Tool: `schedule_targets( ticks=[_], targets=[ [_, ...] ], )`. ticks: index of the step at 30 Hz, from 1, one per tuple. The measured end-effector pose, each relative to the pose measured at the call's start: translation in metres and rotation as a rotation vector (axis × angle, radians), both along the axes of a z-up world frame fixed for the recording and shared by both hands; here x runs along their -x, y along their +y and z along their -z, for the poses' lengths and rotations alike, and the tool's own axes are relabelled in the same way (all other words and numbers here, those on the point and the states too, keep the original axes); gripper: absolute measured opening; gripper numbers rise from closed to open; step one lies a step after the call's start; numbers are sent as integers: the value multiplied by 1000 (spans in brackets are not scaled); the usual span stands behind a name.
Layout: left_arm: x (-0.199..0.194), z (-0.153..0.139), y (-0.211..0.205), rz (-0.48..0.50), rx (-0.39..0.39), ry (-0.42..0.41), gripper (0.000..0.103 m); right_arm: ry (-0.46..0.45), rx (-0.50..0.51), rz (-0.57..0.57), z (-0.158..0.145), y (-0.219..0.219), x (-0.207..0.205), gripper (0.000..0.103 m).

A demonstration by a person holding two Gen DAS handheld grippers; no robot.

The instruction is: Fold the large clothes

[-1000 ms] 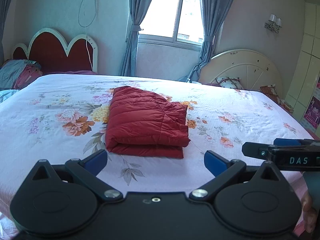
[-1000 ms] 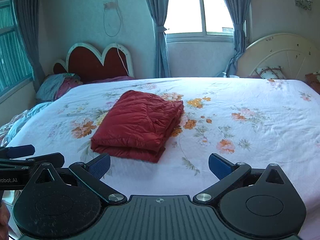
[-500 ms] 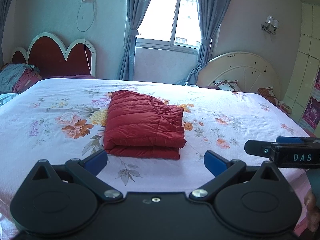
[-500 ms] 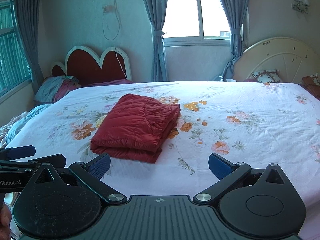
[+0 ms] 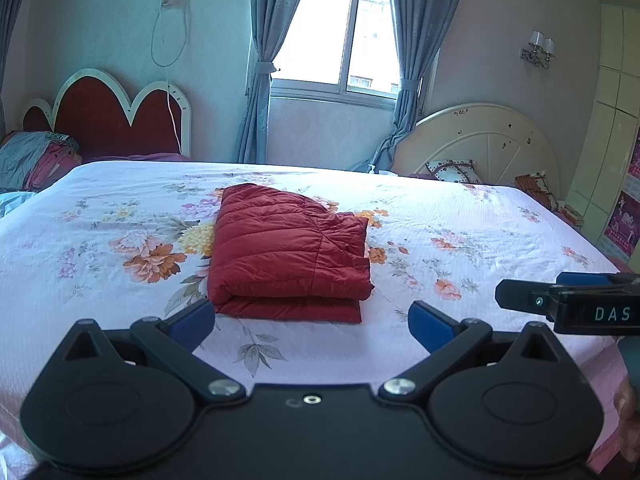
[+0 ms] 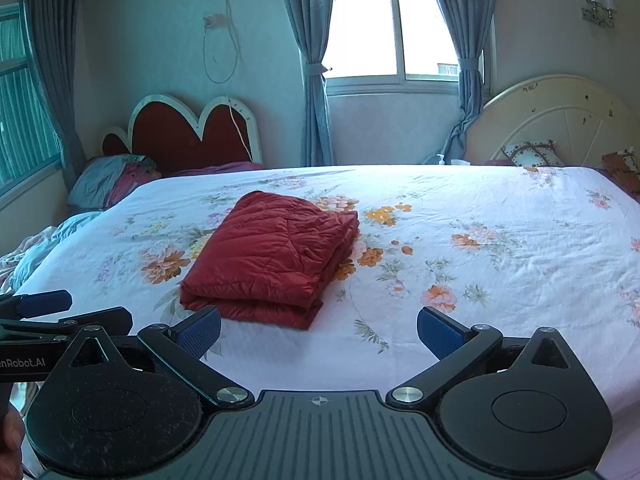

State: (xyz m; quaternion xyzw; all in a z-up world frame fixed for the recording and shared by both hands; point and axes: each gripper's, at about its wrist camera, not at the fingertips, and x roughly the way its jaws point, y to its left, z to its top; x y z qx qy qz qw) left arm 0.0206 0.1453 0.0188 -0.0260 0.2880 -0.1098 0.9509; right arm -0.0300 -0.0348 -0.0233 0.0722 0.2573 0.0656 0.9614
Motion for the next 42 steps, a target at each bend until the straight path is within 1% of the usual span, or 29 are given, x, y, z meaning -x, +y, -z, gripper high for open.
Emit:
schedule_targets(
  ticks=[42],
  targets=[
    [-5,-2,3,-1,-11,-14,103,0,-18,-1,0,-2,-2,103]
  ],
)
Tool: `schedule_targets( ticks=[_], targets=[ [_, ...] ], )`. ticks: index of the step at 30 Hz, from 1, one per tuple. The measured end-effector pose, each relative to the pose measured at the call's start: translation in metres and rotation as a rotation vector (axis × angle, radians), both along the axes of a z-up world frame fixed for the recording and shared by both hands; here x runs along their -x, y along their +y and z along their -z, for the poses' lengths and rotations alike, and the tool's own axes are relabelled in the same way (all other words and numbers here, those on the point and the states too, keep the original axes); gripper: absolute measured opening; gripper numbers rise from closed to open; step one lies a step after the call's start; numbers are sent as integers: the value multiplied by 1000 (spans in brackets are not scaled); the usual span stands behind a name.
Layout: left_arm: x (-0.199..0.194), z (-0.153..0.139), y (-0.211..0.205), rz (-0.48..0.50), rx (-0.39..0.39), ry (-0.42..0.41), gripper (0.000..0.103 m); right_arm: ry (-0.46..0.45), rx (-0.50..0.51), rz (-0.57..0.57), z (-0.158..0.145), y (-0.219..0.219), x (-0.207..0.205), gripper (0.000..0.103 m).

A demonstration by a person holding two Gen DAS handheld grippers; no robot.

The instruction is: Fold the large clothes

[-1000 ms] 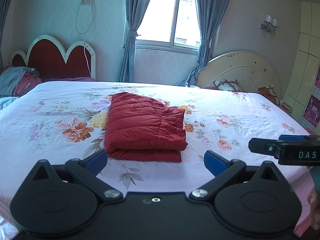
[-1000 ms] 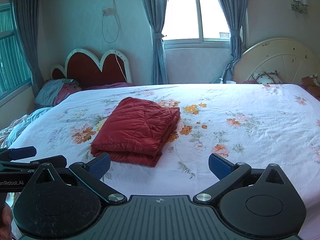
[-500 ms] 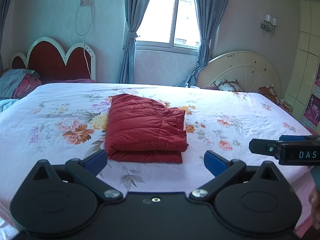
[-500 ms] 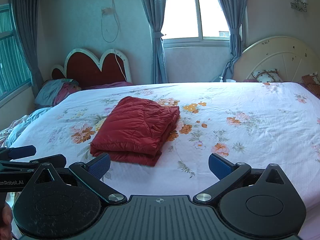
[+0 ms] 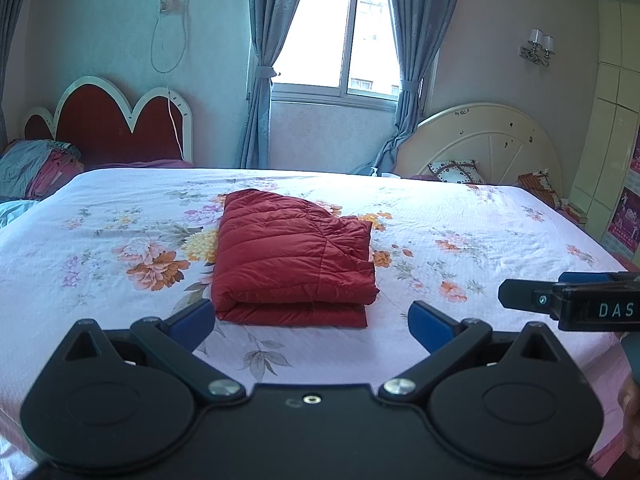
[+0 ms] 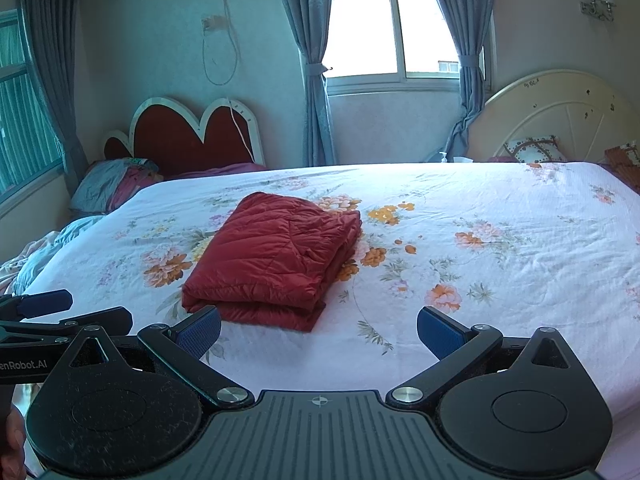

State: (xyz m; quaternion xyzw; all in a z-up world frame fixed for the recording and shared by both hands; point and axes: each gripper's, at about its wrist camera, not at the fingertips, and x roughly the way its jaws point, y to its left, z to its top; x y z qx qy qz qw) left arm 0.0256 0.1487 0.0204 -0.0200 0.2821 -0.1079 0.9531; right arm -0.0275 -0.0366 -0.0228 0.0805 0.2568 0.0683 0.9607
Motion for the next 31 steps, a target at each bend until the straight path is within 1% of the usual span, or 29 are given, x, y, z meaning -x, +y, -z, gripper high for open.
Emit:
schedule_targets(
  ticks=[13,31],
  targets=[
    [-5,1,5,-6,-5,-4,103,1,1,1,1,1,0,103],
    [-3,4,-1,1,-12,-10,102,2,3,-4,2,1,-1,103]
  ],
)
